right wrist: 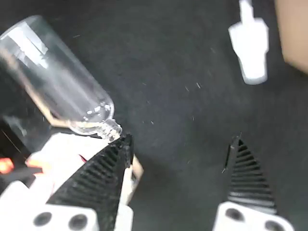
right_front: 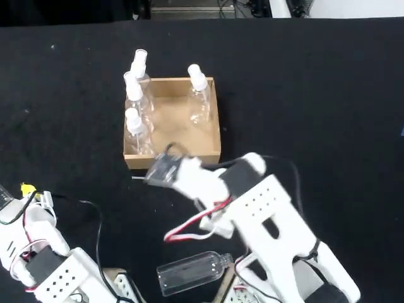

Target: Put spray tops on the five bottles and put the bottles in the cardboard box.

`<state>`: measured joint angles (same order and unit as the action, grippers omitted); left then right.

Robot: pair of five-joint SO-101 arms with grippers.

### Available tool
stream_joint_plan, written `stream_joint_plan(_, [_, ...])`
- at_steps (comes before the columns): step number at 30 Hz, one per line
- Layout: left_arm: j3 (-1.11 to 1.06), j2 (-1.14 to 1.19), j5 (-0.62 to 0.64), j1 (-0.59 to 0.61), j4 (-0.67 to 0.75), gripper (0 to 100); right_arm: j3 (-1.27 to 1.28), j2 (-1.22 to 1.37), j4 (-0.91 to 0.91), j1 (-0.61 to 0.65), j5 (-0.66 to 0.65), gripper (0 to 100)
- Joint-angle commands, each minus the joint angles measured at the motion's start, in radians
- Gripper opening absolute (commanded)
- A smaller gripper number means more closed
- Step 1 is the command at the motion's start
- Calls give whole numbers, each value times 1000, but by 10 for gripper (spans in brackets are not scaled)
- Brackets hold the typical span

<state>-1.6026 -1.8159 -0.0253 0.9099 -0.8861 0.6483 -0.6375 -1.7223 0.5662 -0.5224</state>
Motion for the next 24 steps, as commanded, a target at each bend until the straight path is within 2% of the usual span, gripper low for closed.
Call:
stream_joint_plan(1, [28,-6,5,-71,-37,168,-70,91,-11,-152,121,282])
stream_joint_plan(4, [56,-6,-35,-182,-97,170,-119,179,-11,-313,114,282])
stream_joint_plan(11, [143,-6,-207,-476,-213,170,-305,305,-9,-796,-71,282])
stream_joint_plan(15, [203,-5,-313,-667,-284,170,-403,360,-8,-1031,-87,283])
stream_joint_plan(18, [240,-5,-381,-806,-356,170,-467,415,-3,-1148,-87,285])
stream_joint_plan(24, [303,3,-468,-1015,-427,170,-545,527,0,-1274,-81,286])
